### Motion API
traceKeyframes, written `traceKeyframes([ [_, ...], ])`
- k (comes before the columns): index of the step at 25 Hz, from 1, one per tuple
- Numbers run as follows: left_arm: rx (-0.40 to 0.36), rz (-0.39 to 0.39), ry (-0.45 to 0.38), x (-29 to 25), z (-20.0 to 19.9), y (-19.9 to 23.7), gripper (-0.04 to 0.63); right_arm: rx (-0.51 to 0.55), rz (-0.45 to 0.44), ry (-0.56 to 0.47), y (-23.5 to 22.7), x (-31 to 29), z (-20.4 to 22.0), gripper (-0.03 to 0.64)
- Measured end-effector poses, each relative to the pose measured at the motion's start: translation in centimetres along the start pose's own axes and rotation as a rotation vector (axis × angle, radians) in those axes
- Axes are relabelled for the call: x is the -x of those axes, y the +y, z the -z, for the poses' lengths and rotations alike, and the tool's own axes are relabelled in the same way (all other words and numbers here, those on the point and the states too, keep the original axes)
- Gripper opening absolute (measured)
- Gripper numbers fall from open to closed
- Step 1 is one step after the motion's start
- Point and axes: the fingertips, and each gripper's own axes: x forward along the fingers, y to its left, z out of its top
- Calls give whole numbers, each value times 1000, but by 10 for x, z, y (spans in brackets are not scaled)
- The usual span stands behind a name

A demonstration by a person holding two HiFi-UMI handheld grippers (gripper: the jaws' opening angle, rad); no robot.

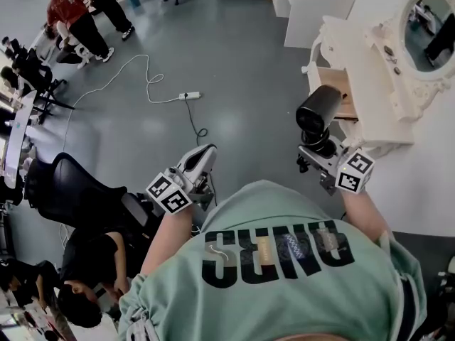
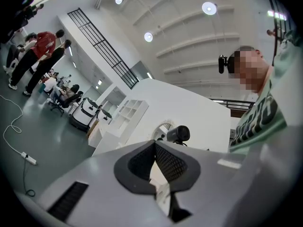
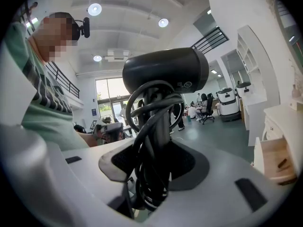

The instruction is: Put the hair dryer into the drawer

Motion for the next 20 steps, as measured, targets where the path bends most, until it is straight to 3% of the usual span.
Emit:
traceKeyframes([
  [8, 8, 6, 0, 8, -1, 12, 5, 31, 1, 20, 4, -13, 5, 173],
  [14, 10, 33, 3, 49, -40, 46, 5, 31, 39, 1, 35, -63, -11, 173],
  [20, 12, 33, 9, 63, -53, 82, 5, 20, 74, -12, 25, -90, -12, 173],
])
